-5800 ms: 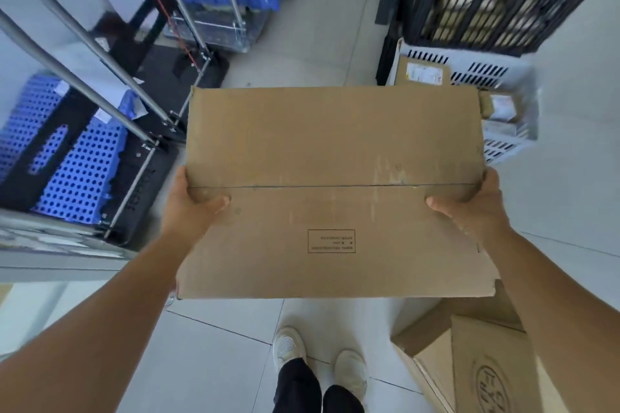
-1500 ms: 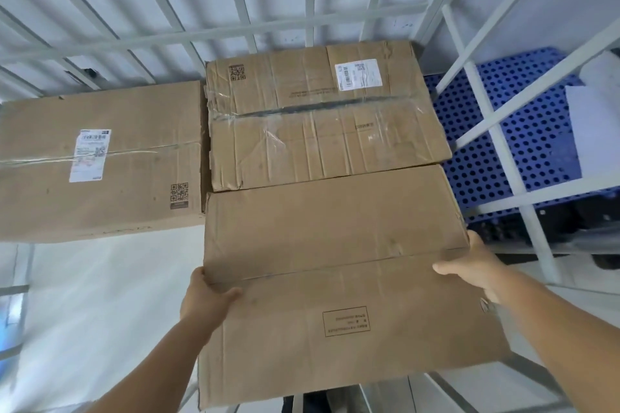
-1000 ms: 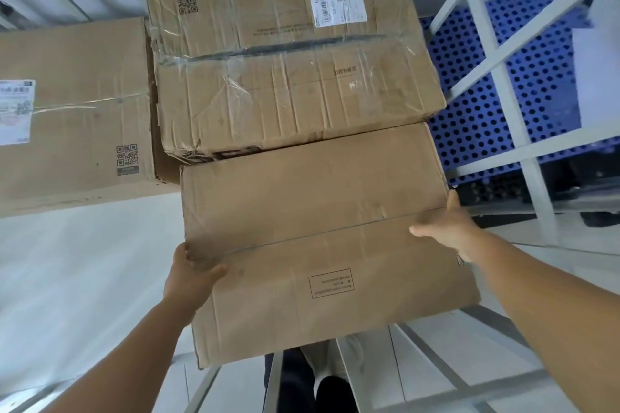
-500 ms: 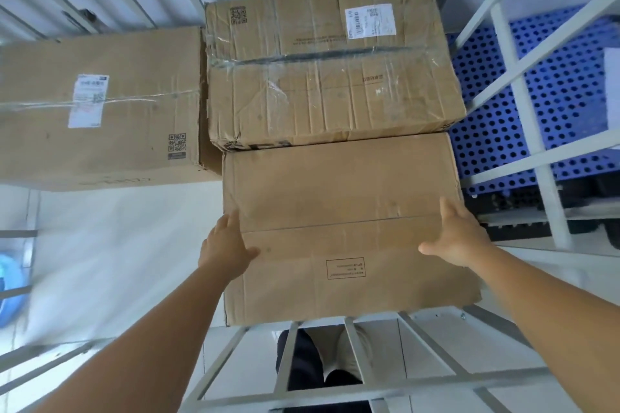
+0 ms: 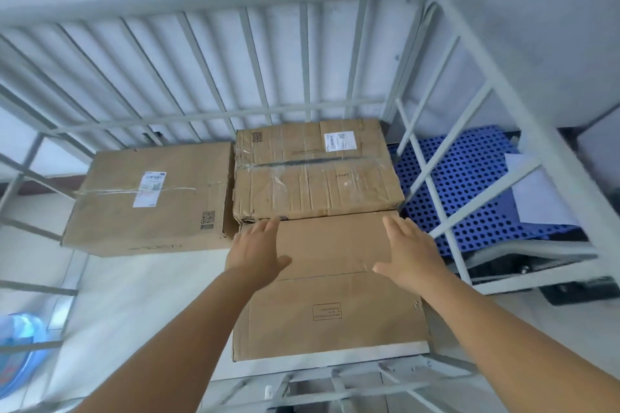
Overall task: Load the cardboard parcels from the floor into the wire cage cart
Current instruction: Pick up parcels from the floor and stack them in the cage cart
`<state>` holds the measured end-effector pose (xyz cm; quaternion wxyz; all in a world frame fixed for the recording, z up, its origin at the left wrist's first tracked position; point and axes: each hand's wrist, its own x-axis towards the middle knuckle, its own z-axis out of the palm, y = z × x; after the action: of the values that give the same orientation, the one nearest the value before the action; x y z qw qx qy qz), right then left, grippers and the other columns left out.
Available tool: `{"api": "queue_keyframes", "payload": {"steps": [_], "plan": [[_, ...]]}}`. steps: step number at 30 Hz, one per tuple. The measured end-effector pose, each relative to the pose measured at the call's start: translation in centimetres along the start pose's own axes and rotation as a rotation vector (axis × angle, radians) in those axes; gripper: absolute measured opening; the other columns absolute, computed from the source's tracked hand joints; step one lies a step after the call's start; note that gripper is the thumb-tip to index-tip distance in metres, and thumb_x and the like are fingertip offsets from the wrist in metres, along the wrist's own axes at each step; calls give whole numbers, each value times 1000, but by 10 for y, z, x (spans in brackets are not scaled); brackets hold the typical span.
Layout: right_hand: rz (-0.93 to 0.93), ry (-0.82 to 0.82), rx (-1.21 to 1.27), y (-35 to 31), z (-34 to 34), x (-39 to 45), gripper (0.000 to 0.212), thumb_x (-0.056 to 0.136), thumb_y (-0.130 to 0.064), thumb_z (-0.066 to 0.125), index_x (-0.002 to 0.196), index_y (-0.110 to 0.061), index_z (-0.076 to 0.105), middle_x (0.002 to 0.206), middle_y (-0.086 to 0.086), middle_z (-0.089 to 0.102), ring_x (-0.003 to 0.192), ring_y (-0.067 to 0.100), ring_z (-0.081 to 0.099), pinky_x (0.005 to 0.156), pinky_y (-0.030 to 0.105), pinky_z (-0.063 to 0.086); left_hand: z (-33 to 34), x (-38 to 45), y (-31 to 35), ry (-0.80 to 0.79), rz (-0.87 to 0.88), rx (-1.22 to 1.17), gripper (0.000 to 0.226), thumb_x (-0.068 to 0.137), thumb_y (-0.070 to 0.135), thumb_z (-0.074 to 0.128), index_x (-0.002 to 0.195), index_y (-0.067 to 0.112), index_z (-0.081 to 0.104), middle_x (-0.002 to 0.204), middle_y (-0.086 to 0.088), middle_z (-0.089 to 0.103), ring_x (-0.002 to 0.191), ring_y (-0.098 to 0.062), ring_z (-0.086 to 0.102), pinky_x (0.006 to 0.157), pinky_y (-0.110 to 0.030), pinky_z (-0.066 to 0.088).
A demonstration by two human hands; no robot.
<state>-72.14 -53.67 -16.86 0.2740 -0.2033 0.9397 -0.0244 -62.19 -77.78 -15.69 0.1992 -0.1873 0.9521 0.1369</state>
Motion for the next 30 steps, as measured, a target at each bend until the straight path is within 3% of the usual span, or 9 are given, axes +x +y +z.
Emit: {"api": "queue_keyframes", "payload": {"steps": [5,13,23,30], "plan": [[20,108,72,-14,-42,-59,97,90,-49,61,157,-17,-2,164,2,-4,151,22,0,122,44,13,-46,-48,40,87,153,45,79,90,45,59,153,21,18,153,1,34,138,-23,34,115,-37,25],[165,286,119,-25,-80,-161,94,88,-50,63,156,-17,6,163,1,6,150,21,7,120,44,17,-85,-103,90,112,415,113,78,92,46,55,154,22,13,156,2,28,142,-22,28,118,-38,19],[571,454,251,-48,-69,-315,87,90,-44,61,155,-19,9,163,0,8,150,21,6,119,43,13,-114,-181,126,90,834,216,78,93,46,54,154,22,12,157,-1,27,143,-24,27,118,-41,20],[871,537,350,-54,-24,-417,90,90,-44,60,156,-20,4,164,-1,3,151,20,1,121,42,8,-100,-255,171,59,1149,303,80,93,48,53,155,20,10,156,0,27,142,-24,28,118,-42,20]]}}
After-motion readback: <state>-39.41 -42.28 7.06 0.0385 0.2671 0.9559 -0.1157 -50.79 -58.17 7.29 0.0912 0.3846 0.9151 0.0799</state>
